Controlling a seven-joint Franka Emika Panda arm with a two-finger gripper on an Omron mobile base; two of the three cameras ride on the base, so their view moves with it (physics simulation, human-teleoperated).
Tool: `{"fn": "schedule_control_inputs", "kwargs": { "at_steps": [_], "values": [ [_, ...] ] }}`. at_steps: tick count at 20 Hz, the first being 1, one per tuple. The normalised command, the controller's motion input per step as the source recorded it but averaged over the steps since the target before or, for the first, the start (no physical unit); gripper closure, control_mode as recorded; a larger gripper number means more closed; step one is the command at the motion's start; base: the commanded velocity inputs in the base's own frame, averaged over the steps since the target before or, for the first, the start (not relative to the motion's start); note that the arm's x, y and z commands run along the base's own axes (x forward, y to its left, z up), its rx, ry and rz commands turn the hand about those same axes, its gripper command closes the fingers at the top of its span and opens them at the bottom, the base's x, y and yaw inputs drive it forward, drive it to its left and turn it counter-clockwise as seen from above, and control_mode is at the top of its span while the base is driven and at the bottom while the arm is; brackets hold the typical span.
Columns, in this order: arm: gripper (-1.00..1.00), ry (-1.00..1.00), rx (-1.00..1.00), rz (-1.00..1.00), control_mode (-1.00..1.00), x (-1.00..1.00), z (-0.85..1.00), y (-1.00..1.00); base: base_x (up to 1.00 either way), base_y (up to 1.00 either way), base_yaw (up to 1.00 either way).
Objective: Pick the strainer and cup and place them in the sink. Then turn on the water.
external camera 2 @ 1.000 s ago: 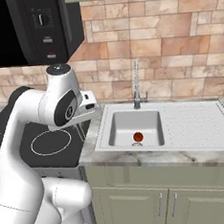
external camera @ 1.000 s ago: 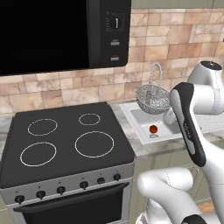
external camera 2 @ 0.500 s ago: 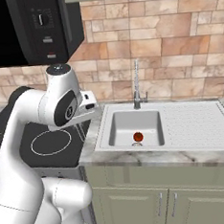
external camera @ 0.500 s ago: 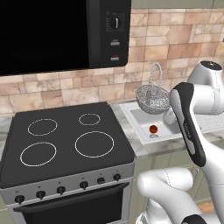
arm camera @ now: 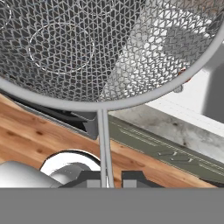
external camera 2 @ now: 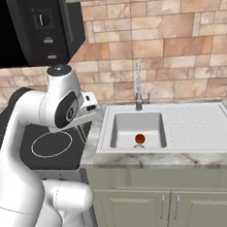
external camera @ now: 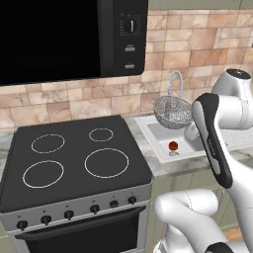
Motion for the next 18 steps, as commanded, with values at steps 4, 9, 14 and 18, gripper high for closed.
{"fn": "schedule_control_inputs", "kwargs": {
  "at_steps": [4, 9, 14, 18],
  "values": [
    [1.0, 0.0, 0.01, 0.0, -1.0, 0.0, -0.12, -0.05, 0.0, 0.0, 0.0],
    [1.0, 0.0, 0.06, 0.0, -1.0, 0.0, -0.31, -0.14, 0.0, 0.0, 0.0],
    [1.0, 0.0, 0.01, -0.01, -1.0, 0.22, -0.27, -0.01, 0.0, 0.0, 0.0],
    [1.0, 0.0, 0.0, -0.06, -1.0, 0.33, -0.49, -0.17, 0.0, 0.0, 0.0]
  ]
}}
